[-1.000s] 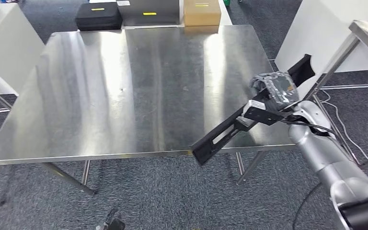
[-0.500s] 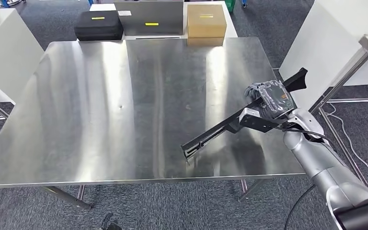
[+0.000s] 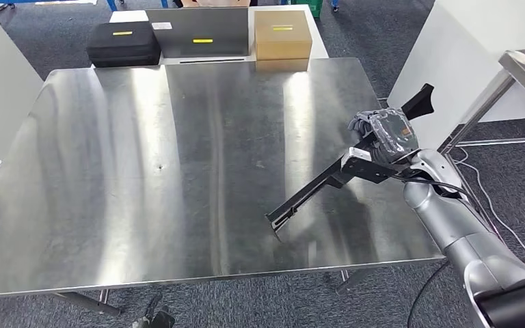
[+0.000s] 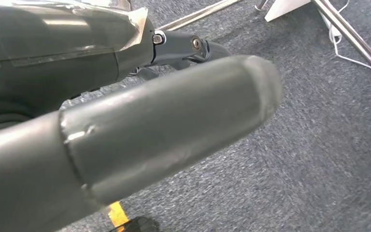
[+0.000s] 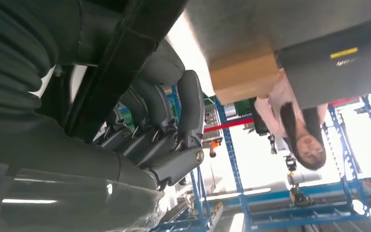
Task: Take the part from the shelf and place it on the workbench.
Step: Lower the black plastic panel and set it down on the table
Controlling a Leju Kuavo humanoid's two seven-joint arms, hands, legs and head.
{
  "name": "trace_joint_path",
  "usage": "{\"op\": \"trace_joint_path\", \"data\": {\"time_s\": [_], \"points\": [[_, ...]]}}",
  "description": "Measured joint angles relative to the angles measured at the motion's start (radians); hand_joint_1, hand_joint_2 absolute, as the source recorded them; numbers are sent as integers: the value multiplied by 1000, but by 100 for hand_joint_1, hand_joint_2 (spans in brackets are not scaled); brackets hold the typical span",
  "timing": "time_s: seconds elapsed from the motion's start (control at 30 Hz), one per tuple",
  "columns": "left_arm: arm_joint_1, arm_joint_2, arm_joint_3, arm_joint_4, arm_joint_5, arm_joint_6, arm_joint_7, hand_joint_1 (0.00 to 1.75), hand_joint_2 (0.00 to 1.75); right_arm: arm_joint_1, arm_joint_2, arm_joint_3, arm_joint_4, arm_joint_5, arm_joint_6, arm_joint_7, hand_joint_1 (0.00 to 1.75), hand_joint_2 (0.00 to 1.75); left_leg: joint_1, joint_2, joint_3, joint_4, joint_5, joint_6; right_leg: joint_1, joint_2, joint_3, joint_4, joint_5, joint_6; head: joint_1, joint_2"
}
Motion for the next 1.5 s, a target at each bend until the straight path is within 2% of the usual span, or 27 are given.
{"op": "trace_joint_path", "data": {"time_s": [0.1,0.2,0.37,0.4,0.5,0.57,0.87,1.27,1.5], "points": [[-4,-7,1,-1,11,30,-18,0,0,-6,8,3,1,-2,3,-15,152,175,-8,-5,3,1,7,3,6,-2,-2,5,-6,-10,1,0],[-6,-10,1,-5,13,49,-19,0,0,-6,19,11,1,-4,6,-34,152,175,-17,-12,4,1,5,11,3,-9,2,0,-6,-10,1,0],[-7,-13,1,-14,12,68,-19,0,0,-8,39,27,1,-22,23,-46,152,175,-22,-14,4,1,4,21,1,-11,6,-6,-5,-8,1,0],[-7,-13,1,-16,11,70,-19,0,0,-10,43,30,2,-24,24,-47,152,175,-23,-14,4,1,4,23,0,-11,6,-7,-5,-5,1,0],[-7,-13,1,-16,7,78,-19,0,0,-23,59,36,11,-26,20,-47,152,175,-25,-13,4,2,4,26,-4,-11,6,-7,-4,13,1,0],[-7,-13,1,-17,6,81,-19,0,0,-32,71,41,20,-25,15,-52,152,175,-26,-14,4,2,4,26,-4,-11,6,-7,-5,19,1,0],[-2,-12,0,-24,0,87,-19,0,0,-36,129,73,61,-30,-7,-110,152,175,-23,-13,5,2,5,26,-1,-11,5,-4,-4,19,1,0],[17,-5,0,-26,-4,92,-19,0,0,-31,170,113,119,-17,-85,-68,152,175,-23,-12,5,2,5,26,-1,-11,5,-4,-5,19,1,0],[17,0,-4,-26,-16,84,-19,0,0,-14,229,173,95,20,-92,-73,152,175,-22,-12,5,2,5,26,-1,-11,4,-3,-5,19,0,0]]}}
